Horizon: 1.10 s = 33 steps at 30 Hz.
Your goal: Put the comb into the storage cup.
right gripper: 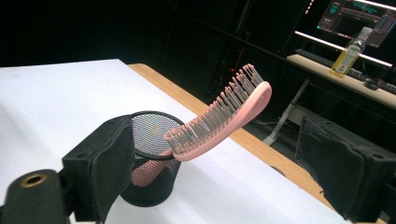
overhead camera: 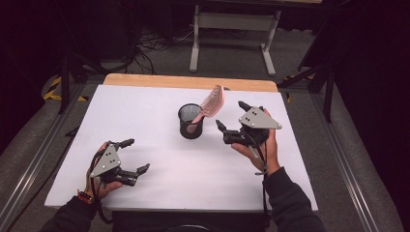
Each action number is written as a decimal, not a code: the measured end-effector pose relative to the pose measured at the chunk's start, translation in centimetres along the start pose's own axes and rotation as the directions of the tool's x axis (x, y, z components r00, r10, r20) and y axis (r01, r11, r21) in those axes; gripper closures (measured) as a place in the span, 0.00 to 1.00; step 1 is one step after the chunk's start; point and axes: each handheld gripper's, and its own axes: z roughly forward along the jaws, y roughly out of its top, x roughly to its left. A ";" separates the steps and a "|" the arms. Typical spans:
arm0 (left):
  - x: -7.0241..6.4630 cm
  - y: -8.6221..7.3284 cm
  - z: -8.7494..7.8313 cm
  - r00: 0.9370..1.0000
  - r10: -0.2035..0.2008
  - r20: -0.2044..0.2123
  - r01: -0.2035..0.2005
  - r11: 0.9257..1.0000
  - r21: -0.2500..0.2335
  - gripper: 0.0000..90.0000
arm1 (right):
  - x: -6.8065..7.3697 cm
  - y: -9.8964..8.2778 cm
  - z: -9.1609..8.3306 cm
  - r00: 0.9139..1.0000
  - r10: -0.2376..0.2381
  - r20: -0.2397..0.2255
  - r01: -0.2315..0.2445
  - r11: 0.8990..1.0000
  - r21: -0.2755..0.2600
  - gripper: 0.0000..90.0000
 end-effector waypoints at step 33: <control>0.0 0.0 0.0 1.000 0.016 -0.012 -0.016 1.000 0.001 0.06 | 0.8 -5.1 -3.3 0.999 -0.049 -0.005 0.049 0.999 0.012 0.10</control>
